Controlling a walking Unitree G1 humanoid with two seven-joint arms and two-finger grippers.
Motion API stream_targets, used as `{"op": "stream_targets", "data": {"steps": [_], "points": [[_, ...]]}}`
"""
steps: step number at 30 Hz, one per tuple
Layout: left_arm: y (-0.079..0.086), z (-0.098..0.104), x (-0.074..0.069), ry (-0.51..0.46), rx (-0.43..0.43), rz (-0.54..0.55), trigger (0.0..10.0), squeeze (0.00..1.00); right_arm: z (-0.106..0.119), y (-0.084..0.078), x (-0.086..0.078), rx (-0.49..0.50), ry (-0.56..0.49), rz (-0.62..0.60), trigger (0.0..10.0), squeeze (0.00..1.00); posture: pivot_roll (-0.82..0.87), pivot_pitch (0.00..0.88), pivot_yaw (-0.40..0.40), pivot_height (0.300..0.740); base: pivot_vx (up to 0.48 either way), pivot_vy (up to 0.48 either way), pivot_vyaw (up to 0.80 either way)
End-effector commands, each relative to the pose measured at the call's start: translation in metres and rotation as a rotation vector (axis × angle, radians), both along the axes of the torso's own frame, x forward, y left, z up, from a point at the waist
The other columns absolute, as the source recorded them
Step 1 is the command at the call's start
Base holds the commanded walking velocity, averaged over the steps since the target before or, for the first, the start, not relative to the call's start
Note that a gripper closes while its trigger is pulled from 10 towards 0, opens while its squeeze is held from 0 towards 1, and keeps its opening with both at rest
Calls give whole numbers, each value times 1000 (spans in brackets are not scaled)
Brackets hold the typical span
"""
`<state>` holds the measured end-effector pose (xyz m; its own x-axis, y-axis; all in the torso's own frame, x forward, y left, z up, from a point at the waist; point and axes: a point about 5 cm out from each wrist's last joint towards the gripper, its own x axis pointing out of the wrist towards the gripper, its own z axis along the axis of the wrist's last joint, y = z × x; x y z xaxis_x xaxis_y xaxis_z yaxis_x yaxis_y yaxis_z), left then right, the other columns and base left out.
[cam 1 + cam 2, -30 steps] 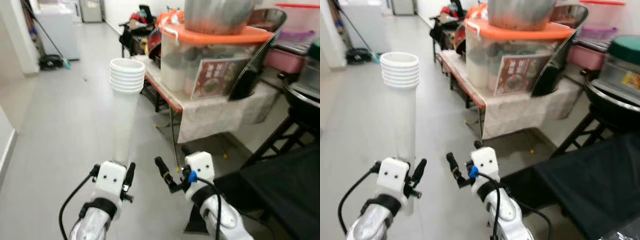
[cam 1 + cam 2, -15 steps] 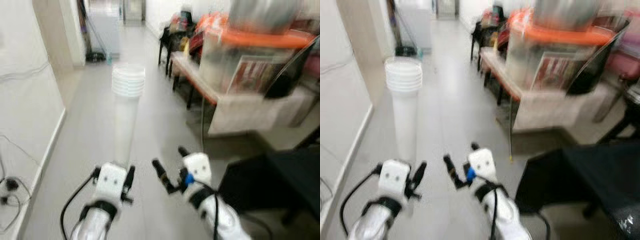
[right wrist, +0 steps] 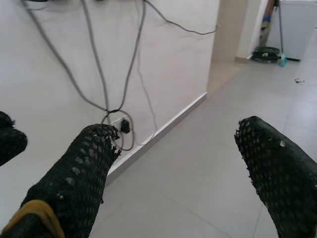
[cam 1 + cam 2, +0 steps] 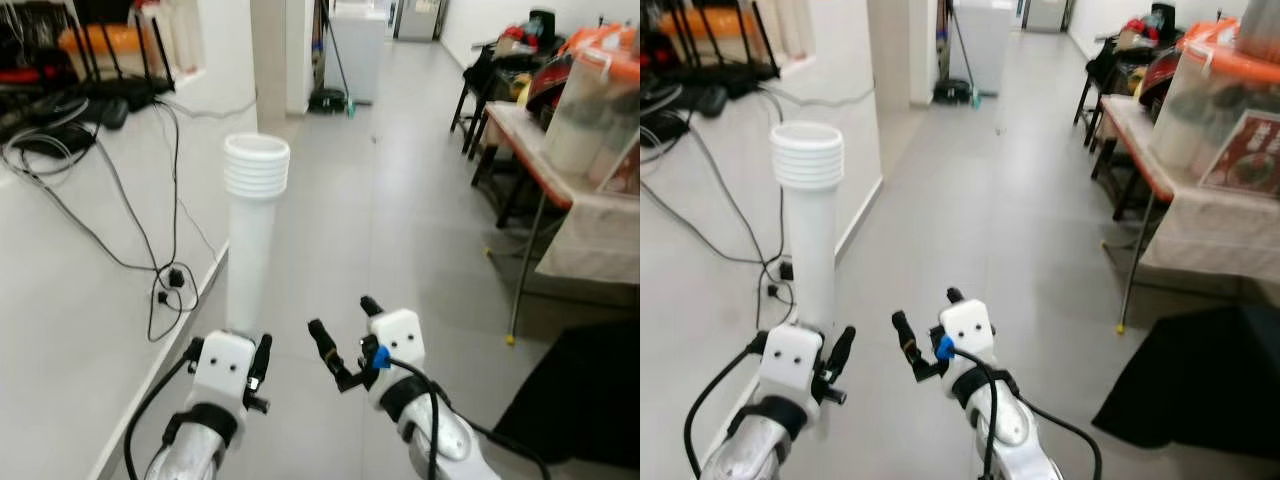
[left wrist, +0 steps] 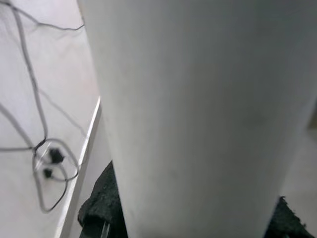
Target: Building children table
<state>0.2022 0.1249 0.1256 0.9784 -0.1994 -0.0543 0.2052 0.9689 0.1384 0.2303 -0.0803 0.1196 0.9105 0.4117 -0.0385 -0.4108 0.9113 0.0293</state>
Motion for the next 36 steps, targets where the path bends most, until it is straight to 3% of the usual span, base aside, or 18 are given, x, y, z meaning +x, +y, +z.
{"op": "stream_targets", "data": {"steps": [1, 15, 36], "points": [[-2, 0, 0, -7, -4, -11, 10000, 0, -2, -3, 1, -10, 7, -14, 10000, 0, 95, 0, -73, 740, -322, 0, 0], [-6, 0, 1, -3, -9, -23, 10000, 0, -2, -4, 2, -11, 11, -8, 10000, 0, 89, 0, -76, 740, -324, 0, 0], [-6, 0, 4, -3, -16, -19, 10000, 0, -1, -1, 2, -43, -4, 24, 10000, 0, 82, 0, -73, 740, -335, 0, 776]]}}
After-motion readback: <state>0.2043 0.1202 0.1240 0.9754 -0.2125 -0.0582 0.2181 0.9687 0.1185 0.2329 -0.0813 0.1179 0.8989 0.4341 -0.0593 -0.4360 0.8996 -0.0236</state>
